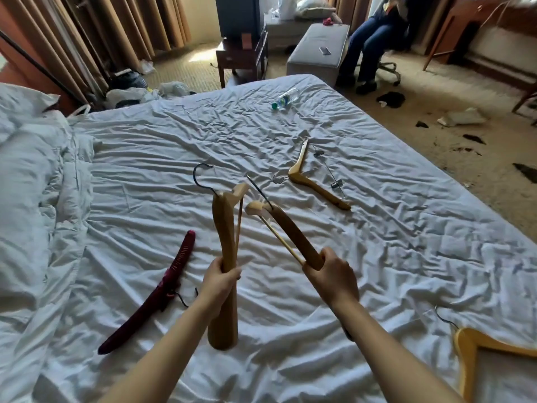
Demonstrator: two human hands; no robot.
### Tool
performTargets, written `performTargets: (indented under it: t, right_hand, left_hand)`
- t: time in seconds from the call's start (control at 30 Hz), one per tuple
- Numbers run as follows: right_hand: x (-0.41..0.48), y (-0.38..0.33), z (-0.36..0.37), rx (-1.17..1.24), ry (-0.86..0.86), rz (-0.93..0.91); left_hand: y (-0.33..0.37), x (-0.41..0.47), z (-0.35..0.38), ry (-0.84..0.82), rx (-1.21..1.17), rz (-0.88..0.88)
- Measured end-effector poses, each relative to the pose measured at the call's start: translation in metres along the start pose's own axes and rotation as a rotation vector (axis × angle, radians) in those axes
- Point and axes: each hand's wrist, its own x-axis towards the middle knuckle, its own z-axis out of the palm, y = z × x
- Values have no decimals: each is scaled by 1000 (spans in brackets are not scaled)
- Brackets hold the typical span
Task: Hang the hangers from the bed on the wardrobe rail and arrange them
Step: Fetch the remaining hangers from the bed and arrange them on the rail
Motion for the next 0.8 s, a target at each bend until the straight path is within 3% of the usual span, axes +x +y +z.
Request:
performTargets:
  t: [0.47,0.67,0.8]
  right_hand:
    - [-90,-184,-42,22,-15,-241]
    - [-118,-240,-62,42,-58,-430]
    - [-141,-248,-72,-1,-130,-553]
  left_hand:
    - [92,-148,-184,330,31,121]
    - [124,-223,-213,442,71,197]
    - [116,-269,-206,586,2,155]
